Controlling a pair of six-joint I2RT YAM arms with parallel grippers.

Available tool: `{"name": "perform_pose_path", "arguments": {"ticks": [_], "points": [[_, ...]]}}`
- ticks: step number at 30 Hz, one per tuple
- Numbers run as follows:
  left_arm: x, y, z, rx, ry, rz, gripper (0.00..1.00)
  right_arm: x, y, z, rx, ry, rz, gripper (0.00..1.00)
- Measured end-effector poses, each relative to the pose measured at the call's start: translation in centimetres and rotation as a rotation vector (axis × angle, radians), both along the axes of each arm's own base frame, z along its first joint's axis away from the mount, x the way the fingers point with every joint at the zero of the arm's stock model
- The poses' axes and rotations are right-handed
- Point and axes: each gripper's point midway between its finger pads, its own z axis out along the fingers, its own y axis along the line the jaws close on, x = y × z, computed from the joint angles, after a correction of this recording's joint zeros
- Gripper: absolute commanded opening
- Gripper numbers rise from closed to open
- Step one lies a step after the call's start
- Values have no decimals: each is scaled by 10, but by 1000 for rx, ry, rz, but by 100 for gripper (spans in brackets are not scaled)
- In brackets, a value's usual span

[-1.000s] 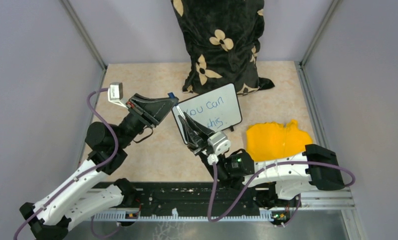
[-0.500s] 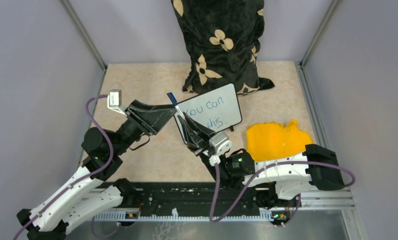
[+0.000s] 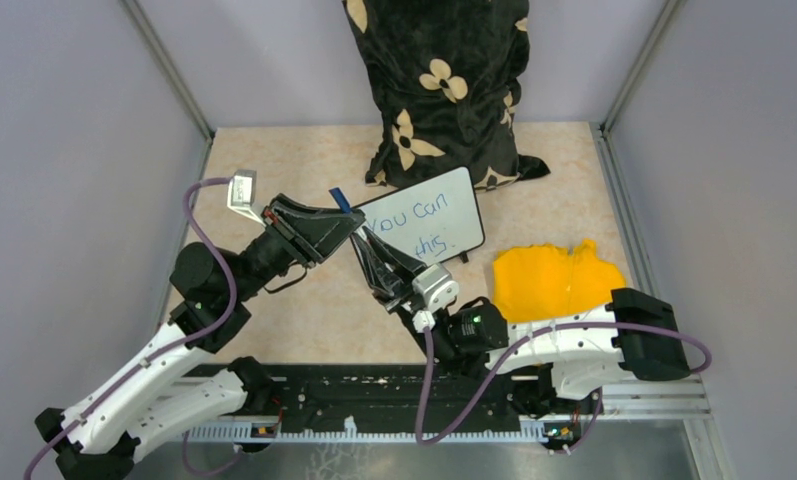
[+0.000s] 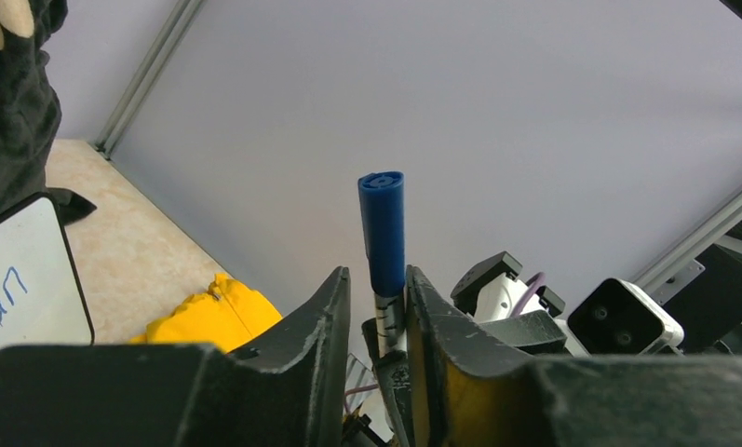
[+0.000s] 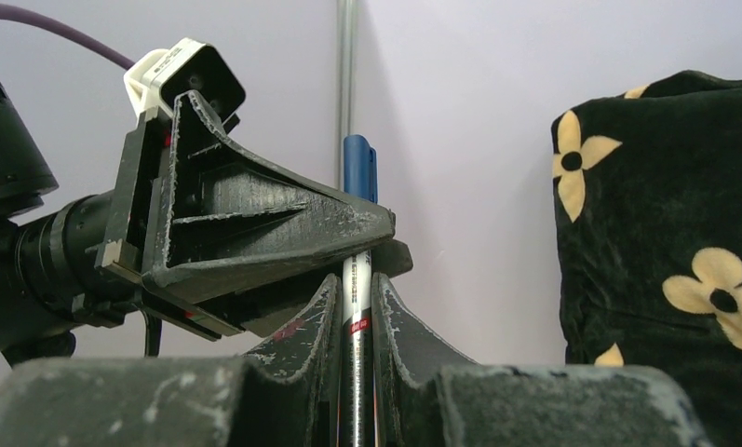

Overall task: Write a sentence on the whiteboard
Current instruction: Close the whiteboard marker at the center of the board, then place the whiteboard marker at the center of the board.

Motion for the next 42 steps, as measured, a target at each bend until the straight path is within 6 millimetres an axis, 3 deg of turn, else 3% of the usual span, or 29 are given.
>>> {"name": "perform_pose_path", "arguments": {"ticks": [6,10,12,16,20,22,25,29,36,42], "points": [[-4,0,2,1,-14,-13,0,0,2,-3,-17,3,-1,0],[-6,2,3,-1,-18,-13,0,0,3,-4,-22,4,3,0],[-6,3,2,4,-16,-8,0,0,5,-5,-30,6,7,10],[-7,7,1,9,-17,7,0,-3,6,-6,-53,19,42,40],[3,13,-6,30,4,76,0,-9,8,-8,-90,34,94,64],[9,15,-13,55,23,111,0,-12,10,-12,-120,49,122,81],[20,20,-25,107,58,173,0,-16,11,-20,-173,79,157,91],[36,31,-43,215,108,282,0,-18,1,-28,-230,122,185,95],[50,55,-65,396,145,430,0,-21,-42,-47,-271,234,222,99],[55,74,-100,579,193,509,0,-10,-77,-74,-254,361,155,99]]}}
